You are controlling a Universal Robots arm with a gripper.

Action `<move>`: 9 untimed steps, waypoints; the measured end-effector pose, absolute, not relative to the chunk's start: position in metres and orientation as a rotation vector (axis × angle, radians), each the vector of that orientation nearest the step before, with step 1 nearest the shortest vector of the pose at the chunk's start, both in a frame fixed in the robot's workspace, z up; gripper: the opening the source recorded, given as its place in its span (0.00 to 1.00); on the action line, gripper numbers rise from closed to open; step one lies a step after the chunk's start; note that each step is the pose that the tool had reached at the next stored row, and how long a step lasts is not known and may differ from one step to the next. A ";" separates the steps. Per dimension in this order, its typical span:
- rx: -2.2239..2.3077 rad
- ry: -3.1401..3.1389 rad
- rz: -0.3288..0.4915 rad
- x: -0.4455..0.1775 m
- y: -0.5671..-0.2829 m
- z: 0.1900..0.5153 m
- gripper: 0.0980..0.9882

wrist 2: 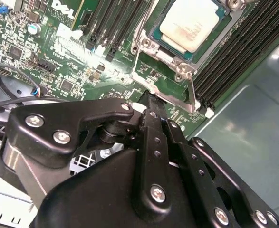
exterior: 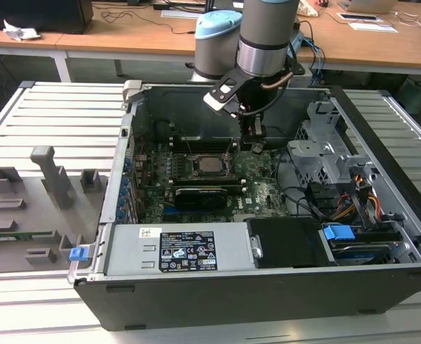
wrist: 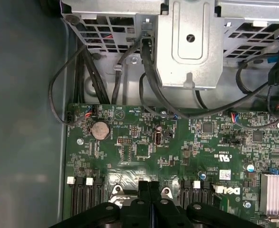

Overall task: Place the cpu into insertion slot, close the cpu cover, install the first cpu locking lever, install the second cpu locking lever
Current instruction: 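Close the cpu cover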

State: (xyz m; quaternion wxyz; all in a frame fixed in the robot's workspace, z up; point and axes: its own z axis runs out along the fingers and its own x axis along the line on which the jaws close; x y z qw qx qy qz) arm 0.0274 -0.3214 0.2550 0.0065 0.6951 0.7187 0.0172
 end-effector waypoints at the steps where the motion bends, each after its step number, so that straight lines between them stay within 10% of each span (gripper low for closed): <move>1: 2.175 2.248 0.054 0.026 -0.321 0.255 0.01; 9: 2.175 2.249 0.054 0.021 -0.321 0.255 0.01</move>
